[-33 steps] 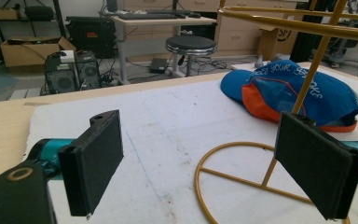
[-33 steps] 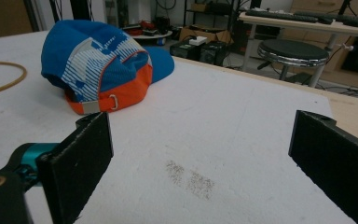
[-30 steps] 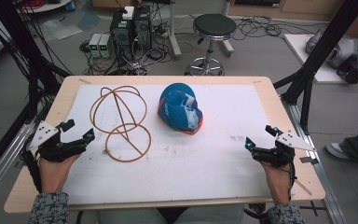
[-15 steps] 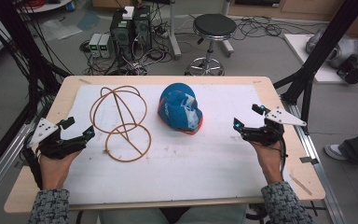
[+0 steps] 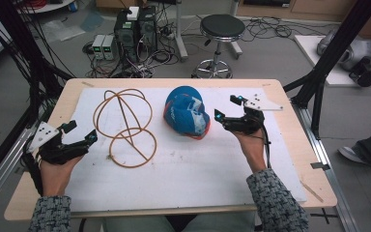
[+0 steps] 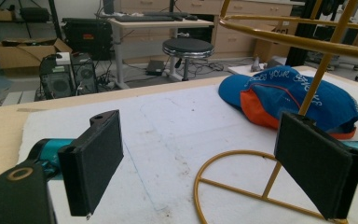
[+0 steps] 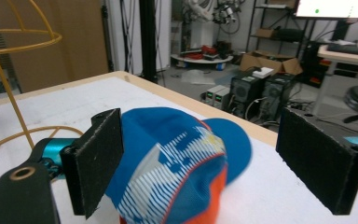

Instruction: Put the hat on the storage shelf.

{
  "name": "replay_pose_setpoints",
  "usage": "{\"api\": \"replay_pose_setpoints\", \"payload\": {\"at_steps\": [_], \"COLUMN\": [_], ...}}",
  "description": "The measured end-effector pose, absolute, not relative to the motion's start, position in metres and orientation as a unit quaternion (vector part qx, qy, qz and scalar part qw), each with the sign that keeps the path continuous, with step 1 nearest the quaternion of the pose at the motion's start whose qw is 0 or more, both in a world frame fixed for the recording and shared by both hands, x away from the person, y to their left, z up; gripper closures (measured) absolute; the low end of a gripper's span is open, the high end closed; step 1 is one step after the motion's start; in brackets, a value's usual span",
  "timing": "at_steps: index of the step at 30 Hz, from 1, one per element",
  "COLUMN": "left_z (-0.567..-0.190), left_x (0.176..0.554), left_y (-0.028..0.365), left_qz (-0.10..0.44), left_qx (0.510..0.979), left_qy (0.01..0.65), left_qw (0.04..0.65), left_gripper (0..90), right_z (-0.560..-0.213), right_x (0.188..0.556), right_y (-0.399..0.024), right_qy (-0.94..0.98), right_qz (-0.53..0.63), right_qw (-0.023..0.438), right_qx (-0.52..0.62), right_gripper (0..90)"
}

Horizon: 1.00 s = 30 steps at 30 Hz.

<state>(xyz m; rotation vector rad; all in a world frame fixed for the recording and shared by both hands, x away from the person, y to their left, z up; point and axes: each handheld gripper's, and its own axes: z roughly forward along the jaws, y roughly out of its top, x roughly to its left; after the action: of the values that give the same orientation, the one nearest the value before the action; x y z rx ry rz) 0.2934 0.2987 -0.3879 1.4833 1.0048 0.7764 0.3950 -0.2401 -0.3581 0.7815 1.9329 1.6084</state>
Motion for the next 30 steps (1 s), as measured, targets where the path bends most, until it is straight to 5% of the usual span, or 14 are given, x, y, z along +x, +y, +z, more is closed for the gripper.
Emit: {"api": "replay_pose_setpoints", "payload": {"at_steps": [14, 30], "left_z": [-0.386, -0.385], "left_x": [0.292, 0.292], "left_y": [0.300, 0.300], "left_qz": [0.330, 0.330], "left_qx": [0.628, 0.626], "left_qy": [0.424, 0.423], "left_qw": [0.563, 0.566], "left_gripper": [15.7, 15.7], "right_z": [-0.366, -0.393], "right_x": [0.428, 0.452], "right_y": [-0.184, -0.148], "right_qy": [0.734, 0.781], "right_qz": [0.587, 0.557], "right_qw": [0.222, 0.172], "right_qx": [0.260, 0.223], "right_gripper": [15.2, 34.2]}}
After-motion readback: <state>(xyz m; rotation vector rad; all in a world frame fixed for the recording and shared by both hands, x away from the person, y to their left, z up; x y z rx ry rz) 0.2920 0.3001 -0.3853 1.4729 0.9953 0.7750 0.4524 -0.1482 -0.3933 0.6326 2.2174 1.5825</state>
